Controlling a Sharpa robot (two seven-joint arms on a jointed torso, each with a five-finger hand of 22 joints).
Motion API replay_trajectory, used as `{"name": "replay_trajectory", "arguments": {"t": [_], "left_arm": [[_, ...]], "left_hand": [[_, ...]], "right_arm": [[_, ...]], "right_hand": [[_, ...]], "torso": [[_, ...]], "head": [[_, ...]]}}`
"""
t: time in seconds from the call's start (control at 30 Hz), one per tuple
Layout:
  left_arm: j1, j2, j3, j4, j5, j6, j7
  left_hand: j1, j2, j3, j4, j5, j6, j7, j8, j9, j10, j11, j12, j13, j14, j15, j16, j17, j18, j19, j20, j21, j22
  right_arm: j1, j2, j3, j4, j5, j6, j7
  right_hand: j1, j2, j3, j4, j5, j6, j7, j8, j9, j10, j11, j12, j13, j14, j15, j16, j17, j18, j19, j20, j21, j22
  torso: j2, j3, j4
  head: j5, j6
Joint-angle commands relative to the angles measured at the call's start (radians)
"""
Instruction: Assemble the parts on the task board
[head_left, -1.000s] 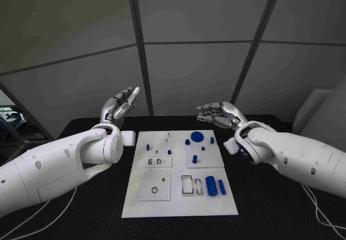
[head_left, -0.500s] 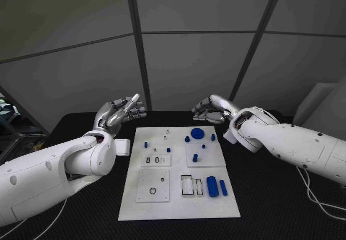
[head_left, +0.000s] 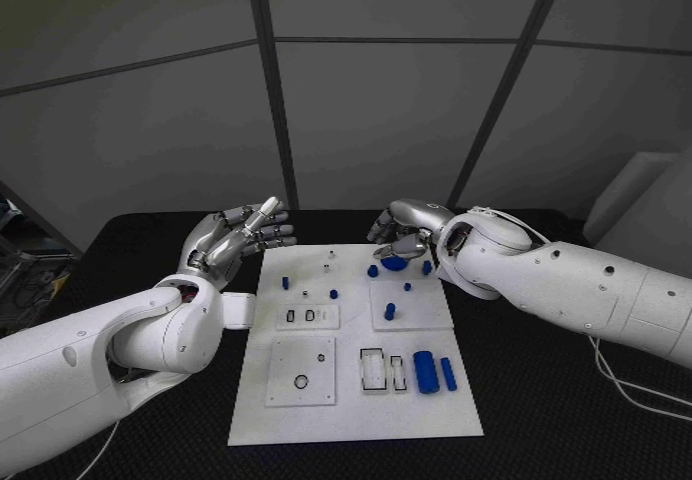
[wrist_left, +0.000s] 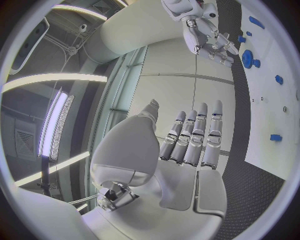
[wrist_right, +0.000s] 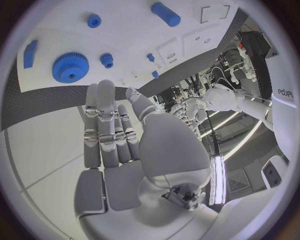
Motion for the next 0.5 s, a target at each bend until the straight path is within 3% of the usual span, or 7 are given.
{"name": "replay_trajectory", "arguments": {"t": [0.03,0.17,0.27,0.5], "left_arm": [[0.001,-0.003,0.001,0.007,-0.006,0.033,0.003],[0.0,-0.004,0.001,0.009,-0.006,0.036,0.003],[0.0,-0.005,0.001,0.011,-0.006,0.037,0.002],[0.0,-0.006,0.001,0.012,-0.006,0.039,0.001]], "left_hand": [[0.009,-0.004,0.0,-0.007,-0.004,0.005,0.051,-0.002,-0.001,0.007,0.003,0.0,-0.001,0.004,0.0,0.003,0.001,0.022,0.007,0.0,0.006,0.002],[0.01,-0.003,-0.001,-0.008,-0.004,0.006,0.051,-0.002,-0.001,0.007,0.003,-0.001,-0.001,0.004,0.0,0.003,0.001,0.022,0.008,0.0,0.006,0.002],[0.01,-0.003,-0.001,-0.008,-0.004,0.006,0.051,-0.002,-0.001,0.007,0.003,-0.001,-0.001,0.004,0.0,0.003,0.001,0.022,0.008,0.0,0.006,0.002],[0.01,-0.003,-0.001,-0.009,-0.004,0.006,0.051,-0.003,-0.001,0.008,0.003,-0.001,-0.001,0.004,0.0,0.002,0.0,0.022,0.009,0.0,0.007,0.002]], "right_arm": [[0.003,0.004,0.001,0.001,-0.113,0.07,-0.063],[0.004,0.008,0.001,0.006,-0.141,0.099,-0.077],[0.004,0.008,0.001,0.01,-0.16,0.119,-0.089],[0.004,0.013,0.001,0.007,-0.179,0.153,-0.102]], "right_hand": [[0.0,-0.009,0.008,0.01,-0.002,-0.007,-0.002,-0.005,0.0,-0.01,0.001,-0.002,0.002,0.027,-0.002,0.151,0.15,0.003,0.01,-0.003,0.045,0.028],[0.0,-0.018,0.023,0.025,0.006,-0.006,-0.005,-0.004,0.0,-0.01,0.0,0.0,0.003,0.035,-0.001,0.321,0.329,0.005,0.007,-0.003,0.099,0.062],[-0.001,-0.025,0.031,0.033,0.006,-0.005,-0.007,-0.004,0.001,-0.013,-0.001,-0.001,0.003,0.04,0.0,0.404,0.42,-0.005,0.025,-0.002,0.163,0.137],[-0.001,-0.035,0.039,0.046,0.003,-0.004,-0.007,-0.003,0.001,-0.026,0.001,-0.002,0.003,0.038,0.002,0.479,0.498,-0.013,0.037,0.001,0.227,0.21]], "torso": [[0.018,-0.0026,0.0056],[0.023,-0.0041,0.009],[0.027,-0.0041,0.01],[0.034,-0.0047,0.0131]], "head": [[-0.003,-0.001],[-0.004,-0.003],[-0.003,0.0],[-0.006,0.002]]}}
